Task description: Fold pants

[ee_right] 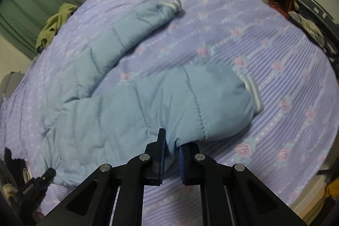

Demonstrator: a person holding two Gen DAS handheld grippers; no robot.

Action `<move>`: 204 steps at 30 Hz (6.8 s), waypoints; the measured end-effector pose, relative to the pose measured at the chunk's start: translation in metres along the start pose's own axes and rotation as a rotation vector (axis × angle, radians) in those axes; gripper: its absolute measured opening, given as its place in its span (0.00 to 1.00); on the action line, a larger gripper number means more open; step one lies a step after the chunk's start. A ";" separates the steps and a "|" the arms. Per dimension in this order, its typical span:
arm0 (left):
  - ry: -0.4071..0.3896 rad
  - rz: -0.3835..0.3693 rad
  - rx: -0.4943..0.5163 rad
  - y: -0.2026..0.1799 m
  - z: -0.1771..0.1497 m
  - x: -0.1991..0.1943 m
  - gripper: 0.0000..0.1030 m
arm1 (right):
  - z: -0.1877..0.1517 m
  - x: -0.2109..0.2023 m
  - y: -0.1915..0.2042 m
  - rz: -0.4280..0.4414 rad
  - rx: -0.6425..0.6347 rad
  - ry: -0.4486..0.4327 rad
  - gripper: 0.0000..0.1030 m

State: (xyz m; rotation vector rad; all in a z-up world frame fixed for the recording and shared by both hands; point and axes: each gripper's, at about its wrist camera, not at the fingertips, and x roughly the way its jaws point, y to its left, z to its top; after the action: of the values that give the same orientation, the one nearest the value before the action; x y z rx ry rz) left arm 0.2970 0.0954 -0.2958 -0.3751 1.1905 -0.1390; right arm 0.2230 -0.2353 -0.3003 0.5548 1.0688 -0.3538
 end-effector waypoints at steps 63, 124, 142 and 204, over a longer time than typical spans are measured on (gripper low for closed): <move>0.054 0.280 -0.096 -0.061 0.212 0.099 0.17 | 0.252 0.112 0.125 -0.007 -0.196 -0.010 0.22; -0.039 -0.087 0.592 -0.158 0.245 0.067 0.71 | 0.151 0.048 0.082 0.108 -0.202 -0.044 0.65; 0.005 -0.029 0.217 0.023 0.185 0.049 0.67 | 0.056 0.045 0.186 0.207 -0.493 0.039 0.65; -0.168 -0.038 0.698 -0.163 0.117 0.040 0.33 | 0.180 0.049 0.048 0.098 -0.166 -0.151 0.56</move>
State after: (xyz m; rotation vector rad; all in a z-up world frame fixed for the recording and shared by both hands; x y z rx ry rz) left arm 0.4347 -0.0437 -0.2355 0.2025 0.9006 -0.5281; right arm 0.4002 -0.3023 -0.2664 0.4232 0.9125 -0.2153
